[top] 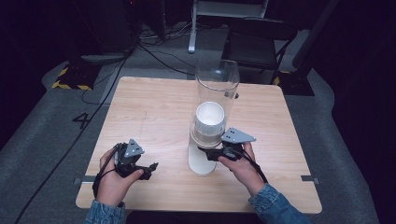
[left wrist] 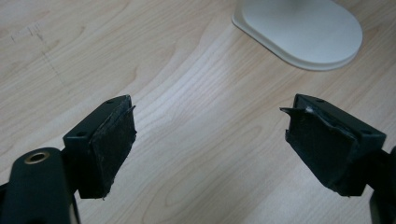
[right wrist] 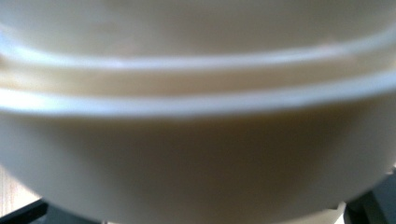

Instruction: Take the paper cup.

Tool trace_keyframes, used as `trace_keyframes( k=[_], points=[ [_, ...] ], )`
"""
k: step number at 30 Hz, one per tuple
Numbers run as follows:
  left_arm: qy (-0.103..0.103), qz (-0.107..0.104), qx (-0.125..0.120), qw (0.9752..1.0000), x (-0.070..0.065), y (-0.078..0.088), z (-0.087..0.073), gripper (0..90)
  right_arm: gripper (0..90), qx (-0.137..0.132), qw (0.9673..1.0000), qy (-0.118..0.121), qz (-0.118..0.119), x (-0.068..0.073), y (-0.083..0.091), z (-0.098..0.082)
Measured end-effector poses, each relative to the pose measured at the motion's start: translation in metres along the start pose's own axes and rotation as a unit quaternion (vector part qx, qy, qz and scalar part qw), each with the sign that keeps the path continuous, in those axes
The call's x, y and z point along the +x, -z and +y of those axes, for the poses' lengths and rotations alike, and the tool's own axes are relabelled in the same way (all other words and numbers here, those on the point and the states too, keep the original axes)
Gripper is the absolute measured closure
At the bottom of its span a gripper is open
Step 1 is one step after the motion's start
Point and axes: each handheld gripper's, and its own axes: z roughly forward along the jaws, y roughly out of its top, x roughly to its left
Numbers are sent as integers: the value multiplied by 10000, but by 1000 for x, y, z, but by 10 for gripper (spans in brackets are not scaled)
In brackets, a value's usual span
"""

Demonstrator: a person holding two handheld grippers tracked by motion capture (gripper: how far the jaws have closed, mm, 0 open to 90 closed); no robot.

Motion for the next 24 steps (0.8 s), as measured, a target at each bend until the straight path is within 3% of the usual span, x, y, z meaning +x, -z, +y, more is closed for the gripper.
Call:
trace_keyframes(
  k=[3,11,17,21,22,24],
  points=[
    [-94,-18,63,9999,0,-1,0,157,290,13,10000,-36,-24,0,1,0],
    [25,14,36,10000,1,-1,-1,158,295,29,9999,-125,-22,2,1,-1],
    [5,23,33,10000,1,-1,0,159,296,27,9998,-202,-18,2,2,-2],
    [21,12,15,10000,1,-2,0,158,306,45,9993,-368,74,4,1,-4],
    [-3,-2,10,10000,1,-2,0,158,306,125,9986,-482,189,4,0,-5],
    [-20,-32,30,10000,0,-3,0,158,326,342,9981,-478,166,4,-3,-13]
  ],
)
